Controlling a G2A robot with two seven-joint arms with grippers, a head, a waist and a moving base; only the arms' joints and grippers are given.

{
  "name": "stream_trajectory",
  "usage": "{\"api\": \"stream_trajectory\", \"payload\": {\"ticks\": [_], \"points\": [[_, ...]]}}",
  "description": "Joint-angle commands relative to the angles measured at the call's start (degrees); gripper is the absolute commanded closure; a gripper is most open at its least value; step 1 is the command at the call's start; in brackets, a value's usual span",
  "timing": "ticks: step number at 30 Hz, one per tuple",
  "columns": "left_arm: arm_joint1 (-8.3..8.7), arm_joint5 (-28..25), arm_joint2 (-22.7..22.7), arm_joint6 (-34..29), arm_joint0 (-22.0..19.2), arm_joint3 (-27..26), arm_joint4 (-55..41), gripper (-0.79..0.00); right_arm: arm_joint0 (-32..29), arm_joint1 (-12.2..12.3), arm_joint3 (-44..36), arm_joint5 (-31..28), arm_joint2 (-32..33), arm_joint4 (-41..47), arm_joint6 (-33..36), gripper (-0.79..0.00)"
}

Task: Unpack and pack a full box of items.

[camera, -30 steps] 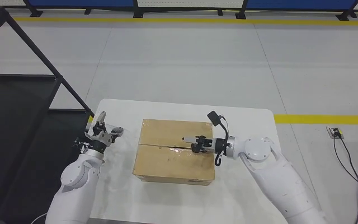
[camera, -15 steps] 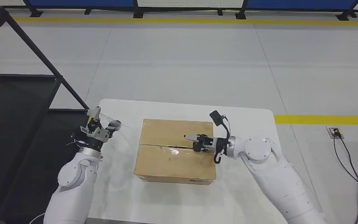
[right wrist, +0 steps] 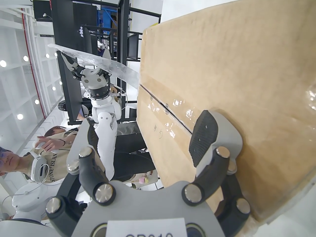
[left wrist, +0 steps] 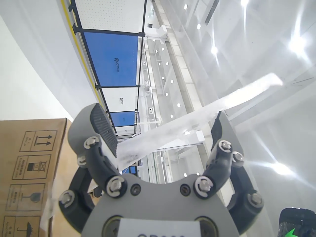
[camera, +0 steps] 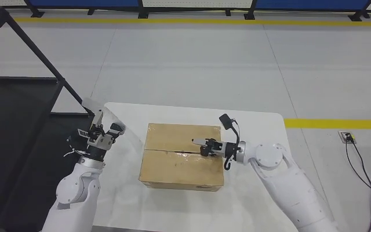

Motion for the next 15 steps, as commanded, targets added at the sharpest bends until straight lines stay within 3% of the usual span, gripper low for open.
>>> {"api": "stream_trajectory", "payload": {"ticks": [1, 15], "points": [[-0.05, 0.33, 0.52, 0.01, -0.21, -0.52, 0.52, -0.785, -0.20, 0.05, 0.06, -0.39, 0.22, 0.12, 0.01, -0.785], [-0.51, 1.66, 5.63, -1.03, -1.52, -3.13, 5.56, -0.785, -2.99, 0.85, -1.00, -3.93, 3.16, 1.30, -0.32, -0.785]]}}
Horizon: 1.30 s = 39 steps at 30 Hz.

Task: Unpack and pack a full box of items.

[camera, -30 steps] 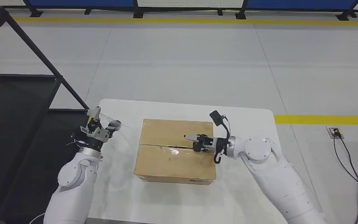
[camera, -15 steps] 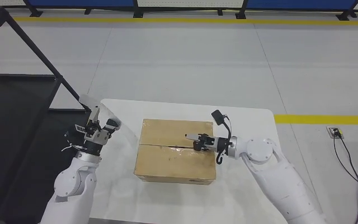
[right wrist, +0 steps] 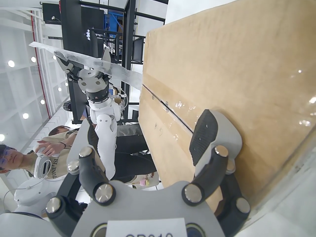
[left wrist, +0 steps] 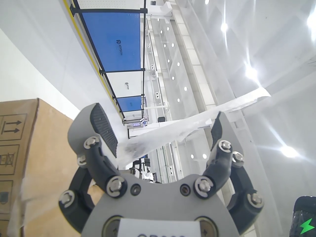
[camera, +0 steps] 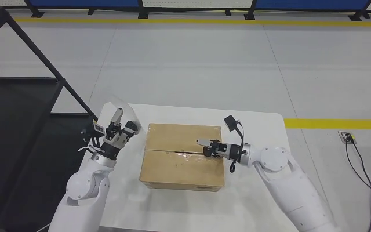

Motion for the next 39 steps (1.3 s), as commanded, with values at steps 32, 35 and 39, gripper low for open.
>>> {"api": "stream_trajectory", "payload": {"ticks": [32, 35, 39], "points": [[-1.37, 2.68, 11.10, 4.37, 0.55, -5.32, 15.24, -0.785, -15.97, 4.40, -5.19, -16.20, 16.11, 10.19, 5.18, -0.785], [-1.64, 3.28, 12.45, 5.90, 0.30, -5.09, 16.82, -0.785, -16.27, 4.58, -4.32, -16.94, 16.58, 11.06, 5.67, -0.785], [-2.09, 3.76, 14.67, 7.79, -0.33, -4.50, 19.12, -0.785, -16.61, 4.81, -3.19, -17.97, 17.07, 12.00, 6.42, -0.785]]}}
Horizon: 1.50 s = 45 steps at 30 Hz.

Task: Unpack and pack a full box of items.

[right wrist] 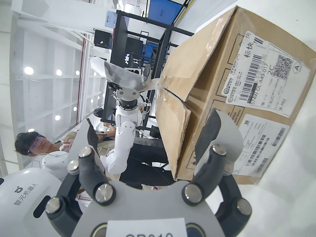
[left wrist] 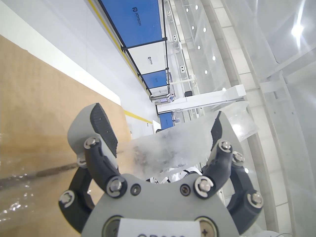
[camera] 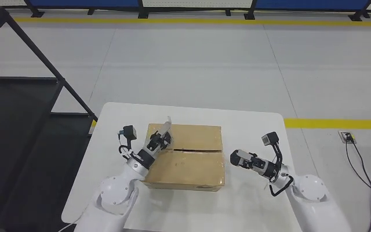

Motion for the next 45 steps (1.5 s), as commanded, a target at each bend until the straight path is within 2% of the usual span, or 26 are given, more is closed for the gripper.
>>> {"api": "stream_trajectory", "payload": {"ticks": [1, 8, 16, 22, 25, 28, 33, 38, 41, 43, 45], "points": [[-0.23, 0.06, 1.06, 0.94, -0.31, 0.41, 0.91, -0.785, -0.12, 0.11, 0.51, -0.44, 0.21, 0.44, 0.39, -0.785], [-1.24, 0.56, 4.28, 4.79, -1.94, 2.30, 2.51, -0.785, -0.09, 0.45, 2.94, -1.68, 0.74, 1.85, 1.61, -0.785], [-2.20, 1.04, 6.68, 6.36, -3.36, 3.66, 2.84, -0.785, 0.50, 0.78, 5.08, -2.69, 0.89, 2.82, 2.91, -0.785], [-2.88, 0.75, 7.35, 7.32, -4.66, 4.42, 1.76, -0.785, -0.04, 1.13, 4.04, -6.00, 0.76, 0.16, 3.16, -0.785], [-2.80, -0.25, 5.76, 7.07, -3.83, 2.86, 0.39, -0.785, -0.10, 1.21, 3.85, -6.05, 0.46, -0.26, 2.78, -0.785], [-2.16, -0.87, 2.15, 4.79, -1.51, -0.80, -0.66, -0.785, 0.67, 1.23, 4.37, -5.82, -0.03, -0.34, 2.75, -0.785], [-0.64, -0.78, -6.67, -0.87, 4.81, -8.31, -3.63, -0.785, 2.32, 1.17, 5.44, -5.88, -1.17, 0.19, 3.39, -0.785], [1.27, 3.55, -14.21, -16.38, 10.89, -12.67, -4.68, -0.785, 3.81, 1.07, 6.81, -6.11, -2.30, 0.74, 3.73, -0.785], [2.02, 4.89, -16.37, -23.29, 12.86, -13.61, -4.62, -0.785, 4.51, 1.03, 7.76, -6.42, -2.79, 1.32, 3.92, -0.785], [2.27, 5.47, -16.13, -26.36, 12.95, -13.49, -4.26, -0.785, 4.86, 1.02, 8.27, -6.73, -3.03, 1.69, 4.02, -0.785], [2.29, 6.20, -15.04, -26.63, 12.09, -12.41, -3.72, -0.785, 5.07, 1.01, 8.65, -6.99, -3.27, 2.11, 4.15, -0.785]]}}
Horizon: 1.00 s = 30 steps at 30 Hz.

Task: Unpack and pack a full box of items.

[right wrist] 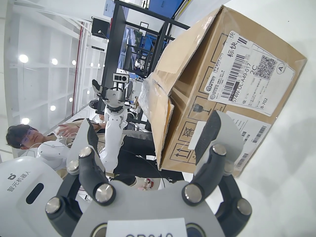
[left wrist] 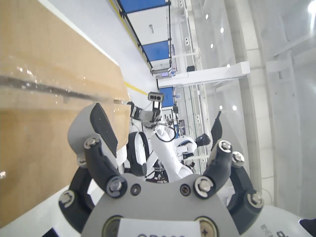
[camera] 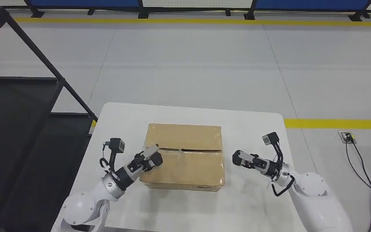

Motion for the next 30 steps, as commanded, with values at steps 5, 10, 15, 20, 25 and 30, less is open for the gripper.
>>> {"api": "stream_trajectory", "payload": {"ticks": [5, 10, 15, 20, 25, 30], "points": [[-0.34, 2.43, 5.62, 1.35, -4.79, 4.46, 2.70, -0.785, -0.03, 0.07, 0.95, -0.78, -0.33, 0.70, -0.17, -0.785], [-0.73, 3.98, 9.63, 1.81, -9.00, 8.61, 3.76, -0.785, -1.20, 0.33, 1.04, -1.38, 0.22, 1.06, -0.83, -0.785], [-1.05, 4.33, 12.44, 1.10, -11.75, 10.14, 3.25, -0.785, -2.26, 0.65, 0.70, -1.53, 0.91, 1.44, -1.05, -0.785], [-1.58, 5.33, 15.38, 2.68, -14.04, 10.85, 2.42, -0.785, -2.59, 0.81, 0.76, -1.48, 1.02, 1.75, -1.27, -0.785], [-2.36, 6.73, 18.76, 5.17, -16.96, 12.23, 1.47, -0.785, -2.46, 0.92, 1.59, -1.81, 0.96, 2.41, -0.95, -0.785], [-3.25, 8.27, 21.74, 6.94, -20.18, 14.72, -0.48, -0.785, -2.35, 1.01, 3.01, -2.70, 0.98, 3.62, -0.38, -0.785]]}}
